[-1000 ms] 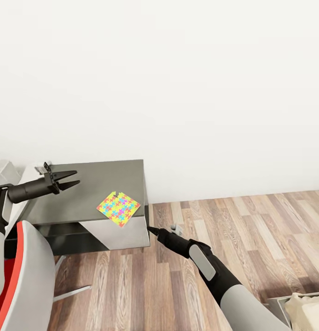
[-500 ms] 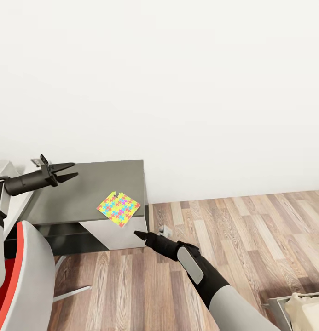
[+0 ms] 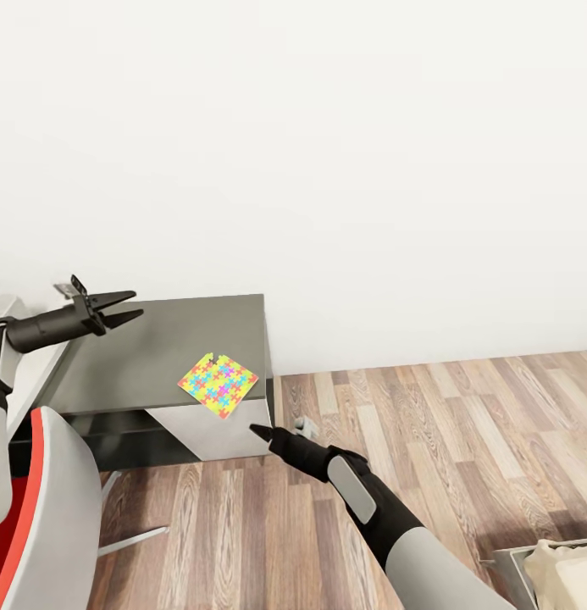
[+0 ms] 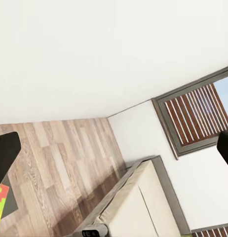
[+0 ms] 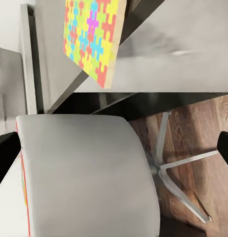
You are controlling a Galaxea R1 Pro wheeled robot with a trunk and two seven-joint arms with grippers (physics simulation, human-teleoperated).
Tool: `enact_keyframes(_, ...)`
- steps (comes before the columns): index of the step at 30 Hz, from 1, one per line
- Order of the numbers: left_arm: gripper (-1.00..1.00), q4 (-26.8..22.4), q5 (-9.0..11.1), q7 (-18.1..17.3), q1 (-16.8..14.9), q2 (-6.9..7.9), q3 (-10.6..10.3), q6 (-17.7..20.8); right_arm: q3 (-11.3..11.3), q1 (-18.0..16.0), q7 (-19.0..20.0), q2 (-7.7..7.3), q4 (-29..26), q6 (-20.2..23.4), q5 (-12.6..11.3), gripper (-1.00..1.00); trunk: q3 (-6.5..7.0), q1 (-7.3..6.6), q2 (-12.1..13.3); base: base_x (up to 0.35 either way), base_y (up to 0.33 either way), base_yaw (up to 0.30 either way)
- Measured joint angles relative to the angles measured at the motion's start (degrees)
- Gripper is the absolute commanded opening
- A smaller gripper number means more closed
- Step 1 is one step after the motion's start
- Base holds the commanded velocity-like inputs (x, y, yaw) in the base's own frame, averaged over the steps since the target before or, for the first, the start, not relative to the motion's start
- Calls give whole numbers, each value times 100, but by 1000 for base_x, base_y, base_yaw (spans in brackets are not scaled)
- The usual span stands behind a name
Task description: Put all the toys in the child's room - the three board games (two on the bed and one on the table), the two jigsaw puzzles on the table, and the tennis ball on the table - inside the toy box on the table in the child's room.
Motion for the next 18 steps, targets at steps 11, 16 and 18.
enact_keyframes(11,100,-7,-35,1,-15,-39,-28,0,-22,0,22,0,14,1,-150,100,0,0,0,0,0,96)
enact_keyframes(16,100,-15,-37,2,-16,-38,-33,0,-27,0,33,0,17,-10,-160,100,0,0,0,0,0,150)
enact_keyframes(18,100,-16,-37,0,-16,-36,-37,0,-27,0,44,0,16,-13,-161,100,0,0,0,0,0,65)
